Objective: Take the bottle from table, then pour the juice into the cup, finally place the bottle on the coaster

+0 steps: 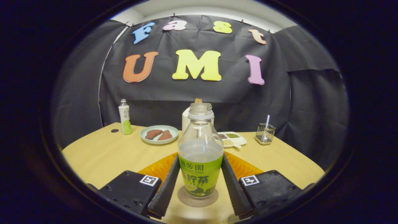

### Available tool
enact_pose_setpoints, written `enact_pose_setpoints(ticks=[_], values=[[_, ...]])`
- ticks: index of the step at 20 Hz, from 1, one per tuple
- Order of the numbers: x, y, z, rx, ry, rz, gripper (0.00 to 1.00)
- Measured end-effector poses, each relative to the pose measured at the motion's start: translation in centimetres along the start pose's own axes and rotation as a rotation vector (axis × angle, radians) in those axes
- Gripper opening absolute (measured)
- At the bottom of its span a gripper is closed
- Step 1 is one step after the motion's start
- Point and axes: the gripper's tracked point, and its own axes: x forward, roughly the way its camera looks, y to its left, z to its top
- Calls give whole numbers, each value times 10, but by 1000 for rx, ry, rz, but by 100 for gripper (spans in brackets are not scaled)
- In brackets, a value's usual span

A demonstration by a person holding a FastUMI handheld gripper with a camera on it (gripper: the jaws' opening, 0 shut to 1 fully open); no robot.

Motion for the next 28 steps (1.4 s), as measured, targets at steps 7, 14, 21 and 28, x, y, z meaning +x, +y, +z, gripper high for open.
enact_pose_setpoints(ticks=[7, 14, 21, 28], values=[[-1, 5, -5, 21, -17, 38, 82], [-8, 4, -17, 56, 15, 42, 83], [-16, 12, -26, 36, 50, 73, 89], [-34, 6, -14, 31, 23, 37, 96]])
